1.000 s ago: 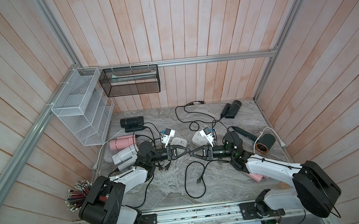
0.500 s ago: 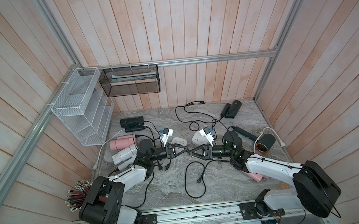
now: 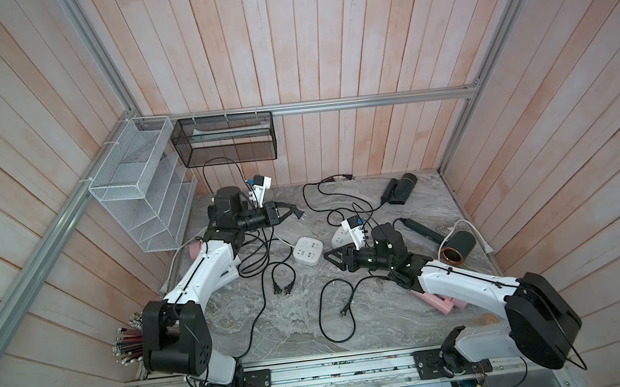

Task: Charge the blow dryers
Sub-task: Pick up the plug from the center of the board, then adjust the charging cable at the center of the board.

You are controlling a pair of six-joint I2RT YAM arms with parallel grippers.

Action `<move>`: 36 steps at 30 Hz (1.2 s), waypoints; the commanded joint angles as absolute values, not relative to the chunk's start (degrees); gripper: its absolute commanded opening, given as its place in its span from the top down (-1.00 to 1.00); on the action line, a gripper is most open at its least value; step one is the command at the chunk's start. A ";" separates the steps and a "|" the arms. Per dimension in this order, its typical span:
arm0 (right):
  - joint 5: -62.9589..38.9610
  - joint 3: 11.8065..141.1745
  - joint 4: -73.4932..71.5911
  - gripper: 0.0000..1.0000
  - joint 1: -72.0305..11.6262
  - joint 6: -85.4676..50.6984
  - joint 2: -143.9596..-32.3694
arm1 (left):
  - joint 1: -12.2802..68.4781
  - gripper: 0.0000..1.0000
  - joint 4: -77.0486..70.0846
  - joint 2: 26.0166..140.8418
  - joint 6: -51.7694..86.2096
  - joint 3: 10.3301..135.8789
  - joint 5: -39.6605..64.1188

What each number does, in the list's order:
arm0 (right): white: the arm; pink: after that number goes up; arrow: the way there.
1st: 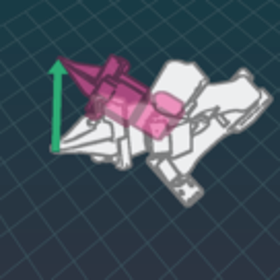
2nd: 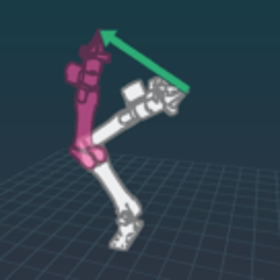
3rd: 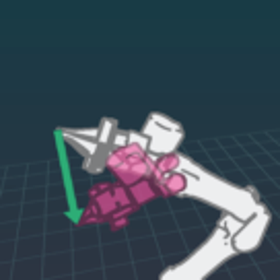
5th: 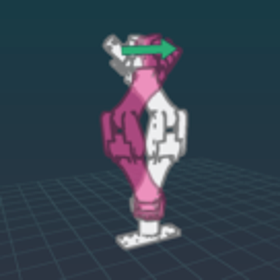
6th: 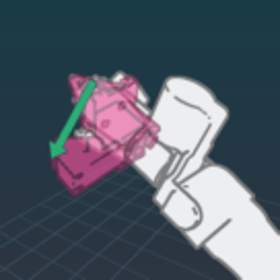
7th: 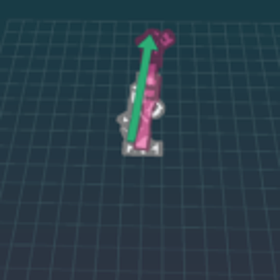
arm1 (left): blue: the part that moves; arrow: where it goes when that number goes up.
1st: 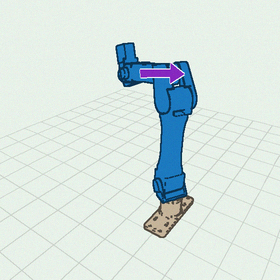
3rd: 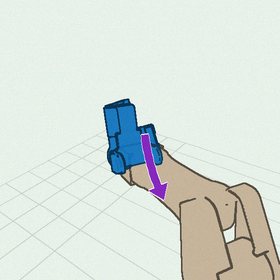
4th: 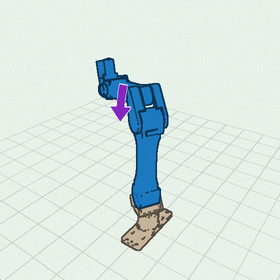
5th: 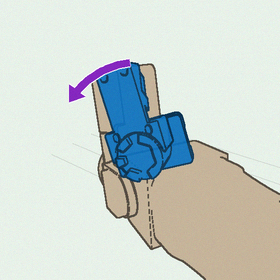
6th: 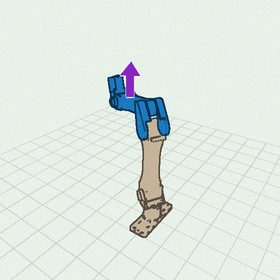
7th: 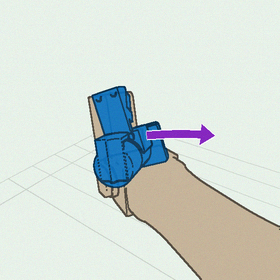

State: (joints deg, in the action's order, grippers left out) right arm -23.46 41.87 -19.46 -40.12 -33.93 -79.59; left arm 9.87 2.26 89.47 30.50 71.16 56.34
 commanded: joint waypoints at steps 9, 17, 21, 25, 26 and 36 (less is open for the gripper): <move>-24.47 52.77 -41.55 -0.21 -40.34 -40.21 -98.75 | 10.46 0.79 5.45 93.48 36.43 81.90 60.48; -26.65 58.96 -49.34 -0.24 -40.34 -45.76 -107.66 | 10.73 0.78 -13.25 89.06 51.41 74.24 66.02; -27.46 62.84 -49.85 -0.25 -40.75 -46.54 -111.66 | 12.38 0.78 -16.25 88.06 55.11 72.97 66.28; -27.56 66.93 -48.21 -0.27 -42.07 -45.92 -114.50 | 14.05 0.78 -15.25 88.31 54.23 73.47 66.14; -27.43 67.96 -47.90 -0.28 -42.39 -45.74 -115.25 | 14.15 0.78 -15.44 88.54 54.38 73.48 66.18; -25.61 77.69 -46.39 -0.26 -44.30 -48.18 -122.61 | 15.16 0.78 -16.43 89.57 55.18 74.62 66.84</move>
